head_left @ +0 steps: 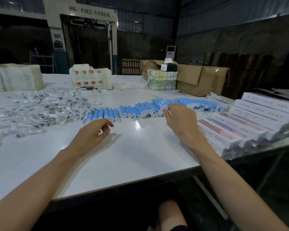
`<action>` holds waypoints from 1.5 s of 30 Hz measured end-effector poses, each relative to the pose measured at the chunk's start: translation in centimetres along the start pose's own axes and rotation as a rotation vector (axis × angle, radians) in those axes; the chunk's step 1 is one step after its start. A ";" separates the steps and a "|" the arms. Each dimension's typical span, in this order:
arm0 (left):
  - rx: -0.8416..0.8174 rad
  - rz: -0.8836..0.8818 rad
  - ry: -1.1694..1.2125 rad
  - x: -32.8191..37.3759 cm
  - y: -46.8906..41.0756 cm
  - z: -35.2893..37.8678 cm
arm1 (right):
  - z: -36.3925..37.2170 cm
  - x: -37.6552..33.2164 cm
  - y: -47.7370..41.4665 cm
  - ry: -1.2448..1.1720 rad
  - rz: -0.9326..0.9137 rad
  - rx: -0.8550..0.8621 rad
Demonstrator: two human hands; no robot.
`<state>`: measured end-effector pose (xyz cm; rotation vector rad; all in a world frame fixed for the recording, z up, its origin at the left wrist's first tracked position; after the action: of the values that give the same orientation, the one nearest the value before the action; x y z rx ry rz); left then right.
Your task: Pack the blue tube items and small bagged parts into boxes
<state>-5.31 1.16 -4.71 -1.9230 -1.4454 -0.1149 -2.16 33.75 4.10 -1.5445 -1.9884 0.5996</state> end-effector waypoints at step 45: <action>0.145 -1.061 -1.375 -22.9 17.6 -32.9 | 13.2 -20.5 -5.7 -0.922 -0.260 -0.105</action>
<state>12.52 -38.43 0.40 -0.7386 -3.0733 0.9607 -11.04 12.26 -5.21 -1.1030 -2.8583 1.2664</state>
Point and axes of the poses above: each hand's wrist, its own y-axis away from the middle knuckle, its own z-axis out of the palm, x = y × z, the point moved 5 cm from there along -y, towards the middle knuckle, and after that the axes turned 11 degrees about -z, right-handed, at the moved point
